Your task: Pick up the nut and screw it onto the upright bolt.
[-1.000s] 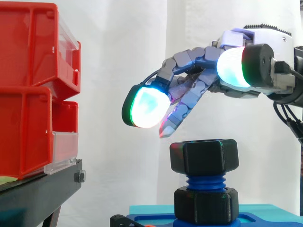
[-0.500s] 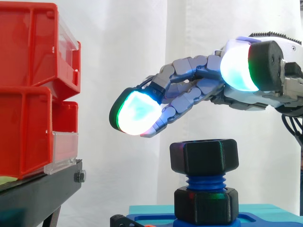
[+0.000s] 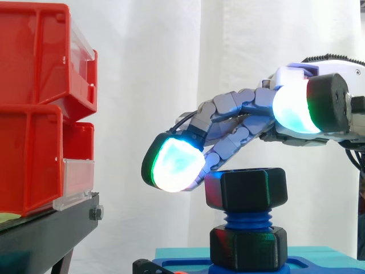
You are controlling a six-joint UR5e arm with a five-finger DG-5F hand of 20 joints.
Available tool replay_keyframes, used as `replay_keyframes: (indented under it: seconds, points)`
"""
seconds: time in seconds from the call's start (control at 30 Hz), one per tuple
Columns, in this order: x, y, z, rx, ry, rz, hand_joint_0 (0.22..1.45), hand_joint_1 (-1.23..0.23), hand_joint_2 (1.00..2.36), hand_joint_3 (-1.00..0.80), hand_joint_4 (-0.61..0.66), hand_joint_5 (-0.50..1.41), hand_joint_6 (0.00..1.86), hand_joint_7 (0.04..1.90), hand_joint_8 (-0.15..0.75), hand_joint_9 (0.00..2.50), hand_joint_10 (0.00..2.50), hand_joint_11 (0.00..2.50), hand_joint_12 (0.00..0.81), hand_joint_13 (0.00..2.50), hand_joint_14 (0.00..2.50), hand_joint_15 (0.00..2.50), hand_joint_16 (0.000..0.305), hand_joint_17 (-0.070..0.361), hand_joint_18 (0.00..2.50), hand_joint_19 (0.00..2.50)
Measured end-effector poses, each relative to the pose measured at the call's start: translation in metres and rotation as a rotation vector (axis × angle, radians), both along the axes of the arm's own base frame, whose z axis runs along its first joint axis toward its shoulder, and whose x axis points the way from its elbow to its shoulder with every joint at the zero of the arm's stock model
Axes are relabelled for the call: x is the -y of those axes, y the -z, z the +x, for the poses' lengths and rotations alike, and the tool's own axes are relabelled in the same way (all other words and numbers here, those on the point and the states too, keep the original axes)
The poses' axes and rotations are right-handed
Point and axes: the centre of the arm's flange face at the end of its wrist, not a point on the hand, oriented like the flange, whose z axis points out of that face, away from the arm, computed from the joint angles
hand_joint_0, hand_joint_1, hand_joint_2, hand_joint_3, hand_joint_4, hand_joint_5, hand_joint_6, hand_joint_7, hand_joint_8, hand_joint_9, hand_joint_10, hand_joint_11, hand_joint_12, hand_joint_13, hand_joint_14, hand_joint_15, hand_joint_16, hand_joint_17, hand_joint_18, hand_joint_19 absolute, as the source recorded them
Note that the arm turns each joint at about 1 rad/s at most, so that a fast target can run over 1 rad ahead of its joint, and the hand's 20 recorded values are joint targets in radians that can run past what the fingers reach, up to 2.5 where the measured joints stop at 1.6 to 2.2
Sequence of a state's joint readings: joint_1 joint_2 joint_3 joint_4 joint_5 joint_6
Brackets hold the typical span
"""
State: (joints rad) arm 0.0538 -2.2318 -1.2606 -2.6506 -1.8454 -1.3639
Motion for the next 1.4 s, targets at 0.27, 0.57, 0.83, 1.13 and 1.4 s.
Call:
replay_keyframes:
  seconds: [0.27, 0.57, 0.83, 1.13, 1.4]
  points:
    - [0.001, 0.001, -0.001, -0.007, -0.001, -0.002, 0.50, -0.08, 1.00, -0.50, 0.27, -0.05, 0.50, 1.05, 0.235, 0.66, 0.00, 0.00, 0.272, 0.29, 0.00, 0.00, 0.026, 0.059, 0.00, 0.00]
    - [0.005, 0.000, -0.001, -0.007, 0.003, -0.004, 0.51, -0.11, 1.00, -0.50, 0.22, -0.03, 0.50, 1.28, 0.252, 0.72, 0.00, 0.00, 0.248, 0.36, 0.00, 0.00, 0.021, 0.048, 0.00, 0.00]
    - [0.010, 0.000, -0.002, -0.007, 0.007, -0.003, 0.52, -0.15, 1.00, -0.50, 0.20, 0.00, 0.50, 1.43, 0.257, 0.80, 0.00, 0.00, 0.230, 0.44, 0.00, 0.00, 0.018, 0.041, 0.01, 0.00]
    - [0.014, 0.000, -0.002, -0.004, 0.005, -0.004, 0.53, -0.20, 1.00, -0.50, 0.14, 0.03, 0.53, 1.46, 0.262, 0.96, 0.00, 0.00, 0.192, 0.57, 0.00, 0.00, 0.012, 0.026, 0.16, 0.00]
    - [0.023, -0.001, -0.004, 0.000, 0.005, -0.006, 0.54, -0.23, 1.00, -0.50, 0.08, 0.04, 0.66, 1.20, 0.256, 1.21, 0.00, 0.00, 0.148, 0.77, 0.00, 0.00, 0.004, 0.009, 0.35, 0.00]
